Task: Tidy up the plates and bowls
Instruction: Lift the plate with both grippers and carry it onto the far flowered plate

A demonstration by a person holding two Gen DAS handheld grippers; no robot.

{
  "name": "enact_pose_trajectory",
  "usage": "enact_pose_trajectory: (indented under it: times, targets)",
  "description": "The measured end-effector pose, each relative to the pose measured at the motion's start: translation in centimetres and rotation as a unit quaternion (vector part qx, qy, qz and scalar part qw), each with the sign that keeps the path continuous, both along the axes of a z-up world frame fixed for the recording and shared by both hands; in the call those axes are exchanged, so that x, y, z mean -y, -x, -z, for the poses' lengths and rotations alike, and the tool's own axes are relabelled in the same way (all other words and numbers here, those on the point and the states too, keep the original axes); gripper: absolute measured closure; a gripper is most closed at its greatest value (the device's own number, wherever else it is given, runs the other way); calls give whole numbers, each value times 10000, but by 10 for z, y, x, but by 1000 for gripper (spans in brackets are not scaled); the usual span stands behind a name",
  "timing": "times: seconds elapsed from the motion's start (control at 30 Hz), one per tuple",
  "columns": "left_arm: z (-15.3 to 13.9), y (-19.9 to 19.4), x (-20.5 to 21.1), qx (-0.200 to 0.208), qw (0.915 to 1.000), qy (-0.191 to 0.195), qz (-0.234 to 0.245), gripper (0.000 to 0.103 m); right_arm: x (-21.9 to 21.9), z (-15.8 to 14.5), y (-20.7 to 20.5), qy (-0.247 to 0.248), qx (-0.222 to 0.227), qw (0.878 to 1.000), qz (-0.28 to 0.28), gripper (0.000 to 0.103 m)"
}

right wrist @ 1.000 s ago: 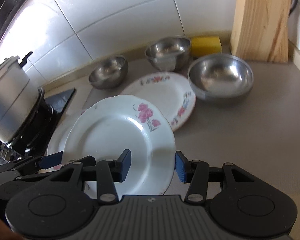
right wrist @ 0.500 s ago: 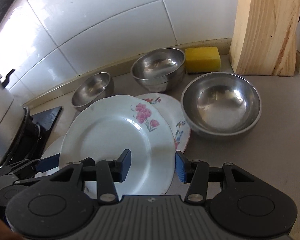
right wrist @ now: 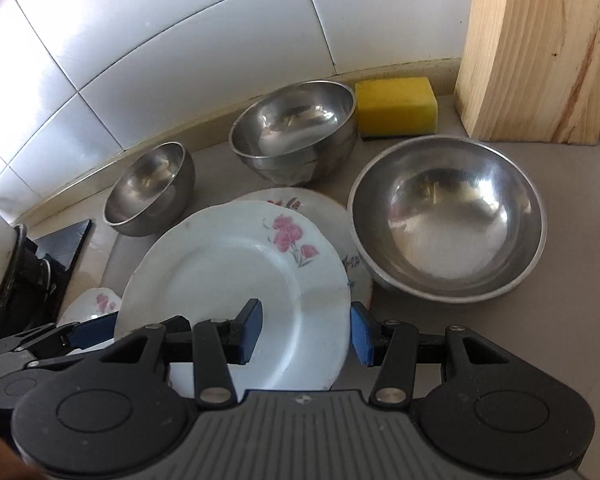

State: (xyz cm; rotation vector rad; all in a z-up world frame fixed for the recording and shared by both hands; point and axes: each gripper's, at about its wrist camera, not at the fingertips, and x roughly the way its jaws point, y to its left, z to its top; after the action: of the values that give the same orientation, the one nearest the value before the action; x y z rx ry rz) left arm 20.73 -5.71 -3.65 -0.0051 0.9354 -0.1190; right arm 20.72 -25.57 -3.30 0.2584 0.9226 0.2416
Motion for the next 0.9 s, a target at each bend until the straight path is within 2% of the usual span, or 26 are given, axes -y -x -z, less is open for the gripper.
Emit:
enact_pose_trajectory:
  times: [0.27, 0.63, 0.9]
  targets:
    - [2, -16, -5, -87, 9995, 261, -124, 37, -7, 3, -5, 318, 227, 9992, 6, 74]
    - [1, -20, -2, 28, 9999, 65, -154, 38, -17, 9, -8, 714, 551, 9959, -22, 73]
    - [-7, -11, -5, 131, 9996, -36, -228, 38, -14, 7, 1, 670, 652, 9956, 4, 73]
